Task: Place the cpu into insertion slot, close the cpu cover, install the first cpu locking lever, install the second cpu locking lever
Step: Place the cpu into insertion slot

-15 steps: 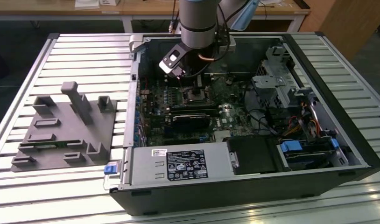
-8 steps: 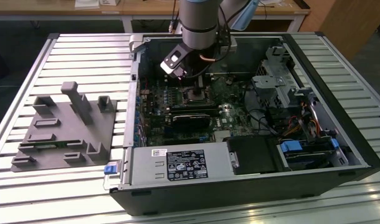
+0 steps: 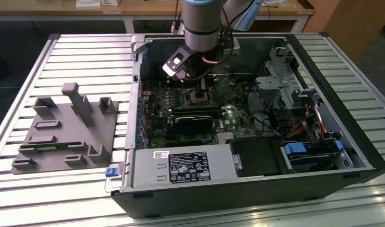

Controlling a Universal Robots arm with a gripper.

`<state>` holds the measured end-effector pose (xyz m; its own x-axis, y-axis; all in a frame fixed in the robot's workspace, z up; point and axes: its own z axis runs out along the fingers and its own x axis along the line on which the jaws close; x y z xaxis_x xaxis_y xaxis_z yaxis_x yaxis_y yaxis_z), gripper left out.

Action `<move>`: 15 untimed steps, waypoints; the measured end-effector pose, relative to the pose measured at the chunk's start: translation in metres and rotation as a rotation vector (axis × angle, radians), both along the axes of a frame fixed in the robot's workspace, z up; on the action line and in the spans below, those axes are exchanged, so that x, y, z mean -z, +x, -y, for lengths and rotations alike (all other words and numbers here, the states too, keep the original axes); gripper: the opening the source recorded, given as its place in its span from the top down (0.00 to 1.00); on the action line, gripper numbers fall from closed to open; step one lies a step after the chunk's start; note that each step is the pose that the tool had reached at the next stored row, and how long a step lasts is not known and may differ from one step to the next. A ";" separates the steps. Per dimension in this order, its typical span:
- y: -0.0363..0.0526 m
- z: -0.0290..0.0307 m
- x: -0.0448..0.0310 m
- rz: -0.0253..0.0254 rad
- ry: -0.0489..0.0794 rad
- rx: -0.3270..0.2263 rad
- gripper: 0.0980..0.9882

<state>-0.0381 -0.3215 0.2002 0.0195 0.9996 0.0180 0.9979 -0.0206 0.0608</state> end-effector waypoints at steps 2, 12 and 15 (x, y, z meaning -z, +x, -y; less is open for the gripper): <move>-0.0001 0.0001 0.0006 -0.0004 -0.001 0.000 0.99; 0.0000 0.0000 -0.0040 0.0000 0.000 0.000 0.99; 0.0000 0.0000 -0.0119 0.0001 0.000 0.000 0.99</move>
<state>-0.0381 -0.3215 0.2121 0.0196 0.9996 0.0181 0.9979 -0.0206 0.0609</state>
